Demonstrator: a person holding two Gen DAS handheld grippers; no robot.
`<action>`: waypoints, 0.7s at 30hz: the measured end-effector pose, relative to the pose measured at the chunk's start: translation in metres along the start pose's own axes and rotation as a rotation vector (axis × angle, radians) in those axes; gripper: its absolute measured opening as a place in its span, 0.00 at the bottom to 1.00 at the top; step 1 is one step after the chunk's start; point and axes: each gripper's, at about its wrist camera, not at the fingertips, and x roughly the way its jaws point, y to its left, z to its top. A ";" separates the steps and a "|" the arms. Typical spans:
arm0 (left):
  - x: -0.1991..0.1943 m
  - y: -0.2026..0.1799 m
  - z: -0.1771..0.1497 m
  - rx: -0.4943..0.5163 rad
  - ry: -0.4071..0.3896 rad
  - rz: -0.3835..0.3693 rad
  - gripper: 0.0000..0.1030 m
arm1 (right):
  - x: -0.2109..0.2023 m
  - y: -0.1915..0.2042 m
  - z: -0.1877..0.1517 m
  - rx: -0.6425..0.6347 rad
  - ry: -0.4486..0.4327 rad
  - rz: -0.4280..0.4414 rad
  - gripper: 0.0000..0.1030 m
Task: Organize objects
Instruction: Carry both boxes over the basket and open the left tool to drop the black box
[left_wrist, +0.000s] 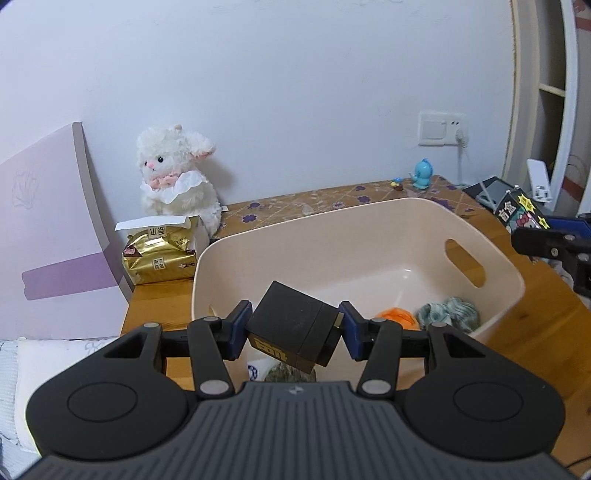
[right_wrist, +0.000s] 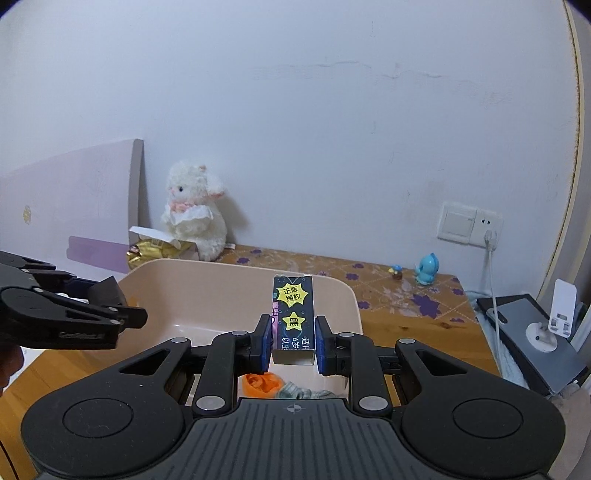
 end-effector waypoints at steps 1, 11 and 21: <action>0.006 -0.001 0.002 -0.003 0.008 0.008 0.52 | 0.005 0.000 0.000 0.002 0.007 -0.004 0.21; 0.066 -0.006 -0.002 0.013 0.152 0.064 0.52 | 0.062 0.008 -0.008 -0.034 0.147 -0.018 0.21; 0.086 -0.009 -0.011 0.030 0.246 0.070 0.52 | 0.091 0.019 -0.025 -0.077 0.240 -0.030 0.21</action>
